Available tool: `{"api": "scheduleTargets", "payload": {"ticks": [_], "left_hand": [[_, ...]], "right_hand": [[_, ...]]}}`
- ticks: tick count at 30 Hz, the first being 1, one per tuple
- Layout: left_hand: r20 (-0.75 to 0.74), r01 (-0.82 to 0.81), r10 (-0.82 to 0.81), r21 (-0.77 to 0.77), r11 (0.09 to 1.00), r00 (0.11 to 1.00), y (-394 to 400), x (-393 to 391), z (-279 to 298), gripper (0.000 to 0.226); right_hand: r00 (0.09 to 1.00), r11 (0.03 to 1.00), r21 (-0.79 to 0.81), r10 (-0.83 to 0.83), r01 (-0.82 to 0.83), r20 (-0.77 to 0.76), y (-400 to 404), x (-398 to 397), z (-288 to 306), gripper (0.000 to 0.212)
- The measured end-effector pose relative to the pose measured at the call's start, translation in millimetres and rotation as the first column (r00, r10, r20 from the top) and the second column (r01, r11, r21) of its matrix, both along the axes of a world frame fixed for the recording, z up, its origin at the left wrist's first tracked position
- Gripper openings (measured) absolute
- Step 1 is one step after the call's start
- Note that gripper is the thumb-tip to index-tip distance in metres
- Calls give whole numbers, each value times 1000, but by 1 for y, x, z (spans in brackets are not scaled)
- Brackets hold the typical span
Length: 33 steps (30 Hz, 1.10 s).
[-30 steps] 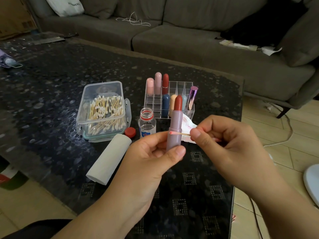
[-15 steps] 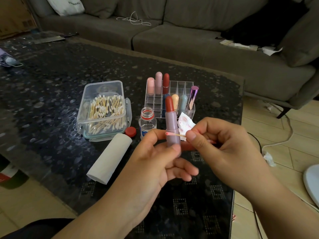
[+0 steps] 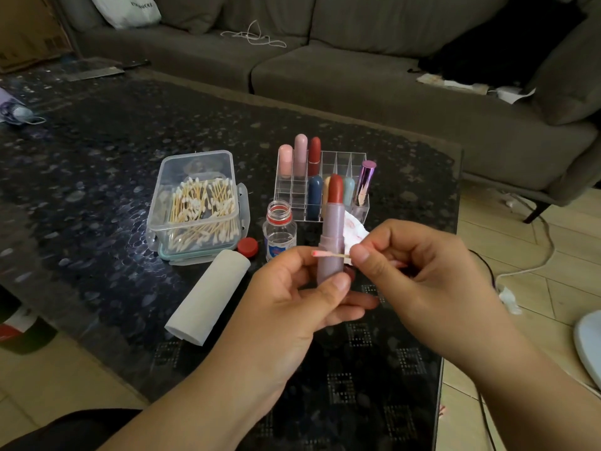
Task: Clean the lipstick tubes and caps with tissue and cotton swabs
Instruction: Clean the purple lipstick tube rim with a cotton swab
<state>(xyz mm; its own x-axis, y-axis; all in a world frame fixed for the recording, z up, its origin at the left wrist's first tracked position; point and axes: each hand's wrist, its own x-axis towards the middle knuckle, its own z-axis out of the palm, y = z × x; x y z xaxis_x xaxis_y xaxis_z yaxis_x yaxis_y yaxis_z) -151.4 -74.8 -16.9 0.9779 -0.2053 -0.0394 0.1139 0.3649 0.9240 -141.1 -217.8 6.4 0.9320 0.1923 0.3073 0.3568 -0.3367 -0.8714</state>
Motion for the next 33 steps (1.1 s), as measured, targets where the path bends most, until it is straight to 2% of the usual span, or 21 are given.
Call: {"api": "scheduleTargets", "payload": {"ticks": [4,10,15,18,20,23,26,30,33], "left_hand": [[3,6,-6,0,1000,1000,3,0,4,35],[0,44,-44,32,999,999,0,-2,-2,23],[-40,33,-37,-87,996,999,0,-1,-6,21],[-55,60,-70,-174,983,996,1,1,-5,22],[-46,73,-82,-184,980,996,4,0,-5,26],[-27,39,-42,-110,993,999,6,-1,-6,26],[-16,-31,31,-2,1000,999,6,0,-5,22],[58,-45,38,121,992,998,4,-1,-7,14],[109,-102,84,176,979,990,3,0,-8,23]], "right_hand": [[996,998,0,-68,68,50,-8,3,-2,21],[997,999,-25,-43,45,63,0,0,-5,25],[996,997,-47,-62,65,64,-1,2,-5,24],[996,995,-67,-72,76,52,-2,3,-6,14],[996,995,-64,-76,79,45,-4,3,-6,14],[996,996,-25,-89,90,27,-6,2,-4,28],[994,994,-35,-104,105,33,-7,2,-2,24],[995,996,-41,-76,79,60,-5,2,-4,27],[995,993,-103,-53,62,83,-1,2,-5,24]]}}
